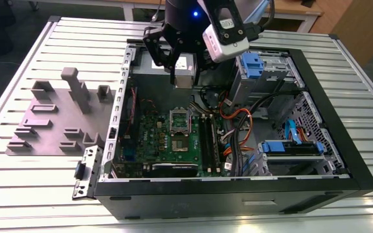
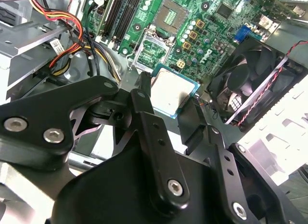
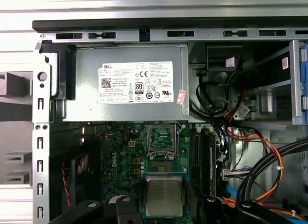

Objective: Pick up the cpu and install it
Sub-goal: 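Place the cpu into insertion slot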

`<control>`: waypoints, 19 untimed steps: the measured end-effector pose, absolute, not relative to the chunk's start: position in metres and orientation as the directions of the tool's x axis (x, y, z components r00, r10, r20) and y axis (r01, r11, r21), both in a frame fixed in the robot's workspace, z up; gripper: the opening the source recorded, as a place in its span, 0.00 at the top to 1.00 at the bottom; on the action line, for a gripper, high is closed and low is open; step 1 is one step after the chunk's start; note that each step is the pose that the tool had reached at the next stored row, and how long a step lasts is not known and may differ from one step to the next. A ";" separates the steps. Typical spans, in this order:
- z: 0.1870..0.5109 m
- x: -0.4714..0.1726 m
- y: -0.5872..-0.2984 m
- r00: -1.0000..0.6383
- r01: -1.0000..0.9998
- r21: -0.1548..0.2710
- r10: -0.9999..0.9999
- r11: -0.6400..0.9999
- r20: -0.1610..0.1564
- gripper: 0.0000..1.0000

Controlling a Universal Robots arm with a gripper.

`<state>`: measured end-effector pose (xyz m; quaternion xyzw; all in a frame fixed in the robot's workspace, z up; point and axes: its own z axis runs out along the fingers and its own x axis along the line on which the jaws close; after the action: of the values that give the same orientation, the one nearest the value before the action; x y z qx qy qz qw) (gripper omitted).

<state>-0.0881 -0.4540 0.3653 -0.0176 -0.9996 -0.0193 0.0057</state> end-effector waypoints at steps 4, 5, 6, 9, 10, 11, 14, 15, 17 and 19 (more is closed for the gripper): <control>0.365 -0.088 -0.454 -0.999 0.035 0.038 0.035 0.999 0.012 0.53; 0.364 -0.088 -0.454 -0.999 0.035 0.038 0.035 0.999 0.012 0.53; 0.364 -0.088 -0.454 -0.999 0.035 0.038 0.035 0.999 0.012 0.53; 0.363 -0.088 -0.454 -0.999 0.035 0.038 0.035 0.999 0.012 0.53; 0.363 -0.088 -0.454 -0.999 0.035 0.038 0.035 0.999 0.012 0.53; 0.363 -0.088 -0.454 -0.999 0.035 0.038 0.035 0.999 0.012 0.53; 0.362 -0.088 -0.454 -0.999 0.035 0.038 0.035 0.999 0.012 0.53; 0.362 -0.088 -0.454 -0.999 0.035 0.038 0.035 0.999 0.012 0.53; 0.362 -0.088 -0.454 -0.999 0.035 0.038 0.035 0.999 0.012 0.53; 0.362 -0.088 -0.454 -0.999 0.035 0.038 0.035 0.999 0.012 0.53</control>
<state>-0.0881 -0.4540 0.3616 -0.0176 -0.9996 -0.0193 0.0057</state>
